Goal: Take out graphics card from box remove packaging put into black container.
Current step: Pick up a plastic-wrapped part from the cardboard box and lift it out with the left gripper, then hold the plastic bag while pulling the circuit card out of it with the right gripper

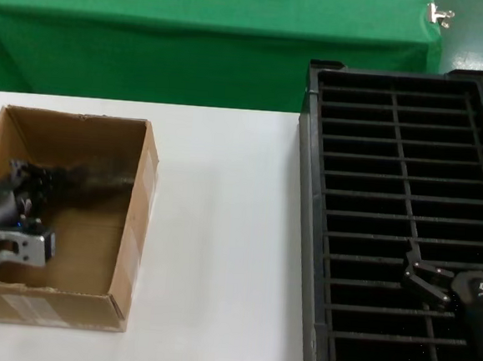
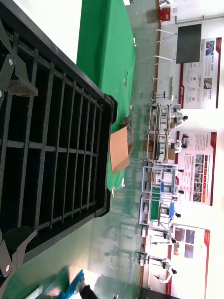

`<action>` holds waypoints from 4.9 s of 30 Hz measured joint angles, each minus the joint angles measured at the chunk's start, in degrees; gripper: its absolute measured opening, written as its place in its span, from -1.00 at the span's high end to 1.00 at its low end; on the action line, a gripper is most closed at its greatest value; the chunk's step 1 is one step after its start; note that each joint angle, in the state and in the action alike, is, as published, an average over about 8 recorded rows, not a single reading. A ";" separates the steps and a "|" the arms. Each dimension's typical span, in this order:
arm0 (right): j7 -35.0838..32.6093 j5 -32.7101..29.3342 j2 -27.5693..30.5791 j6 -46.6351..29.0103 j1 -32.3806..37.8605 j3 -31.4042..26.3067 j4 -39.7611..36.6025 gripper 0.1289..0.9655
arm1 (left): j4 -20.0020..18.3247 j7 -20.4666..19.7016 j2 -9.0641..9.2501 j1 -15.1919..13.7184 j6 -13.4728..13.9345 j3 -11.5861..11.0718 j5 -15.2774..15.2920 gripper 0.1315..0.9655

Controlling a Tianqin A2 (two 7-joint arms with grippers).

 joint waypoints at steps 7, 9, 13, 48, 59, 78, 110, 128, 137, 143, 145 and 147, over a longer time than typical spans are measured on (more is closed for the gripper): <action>0.00 0.00 0.00 0.00 0.00 0.00 0.00 -1.00 | -9.27 -5.27 -2.86 3.35 -3.17 -2.05 3.16 0.98; 0.00 0.00 0.00 0.00 0.00 0.00 0.00 -1.00 | -12.64 -7.34 -3.78 4.88 -3.76 -3.08 4.46 0.98; 0.00 0.00 0.00 0.00 0.00 0.00 0.00 -1.00 | -20.32 -11.67 -5.63 8.84 -4.67 -6.05 7.00 0.98; 0.00 0.00 0.00 0.00 0.00 0.00 0.00 -1.00 | -47.94 -8.78 -10.18 30.69 3.68 -20.10 -8.65 0.98; -1.24 0.76 -0.53 -4.43 0.26 0.16 1.95 -1.00 | -47.95 -8.78 -10.18 30.69 3.69 -20.10 -8.65 0.98; -11.63 9.62 2.76 -34.52 7.73 -4.66 -0.48 -0.91 | -47.94 -8.78 -10.18 30.69 3.69 -20.10 -8.65 0.98; -15.13 10.15 0.85 -46.62 24.16 -11.66 -9.67 0.47 | -47.94 -8.78 -10.17 30.69 3.69 -20.10 -8.64 0.98; -16.23 9.12 -0.58 -47.31 26.58 -13.52 -11.06 0.92 | -47.94 -8.78 -10.17 30.69 3.70 -20.11 -8.64 0.98; -16.51 8.71 -1.35 -47.88 27.73 -14.48 -12.50 0.99 | -47.94 -8.78 -10.17 30.69 3.70 -20.11 -8.64 0.98; -16.89 8.64 -1.66 -48.41 28.81 -14.64 -13.90 0.99 | -47.94 -8.78 -10.17 30.69 3.70 -20.11 -8.64 0.98; -17.03 8.59 -1.62 -48.74 29.32 -14.69 -14.55 0.99 | -47.94 -8.78 -10.17 30.69 3.70 -20.11 -8.64 0.98; -17.16 8.49 -1.51 -49.20 29.92 -14.81 -15.31 0.99 | -47.94 -8.78 -10.17 30.69 3.70 -20.11 -8.64 0.98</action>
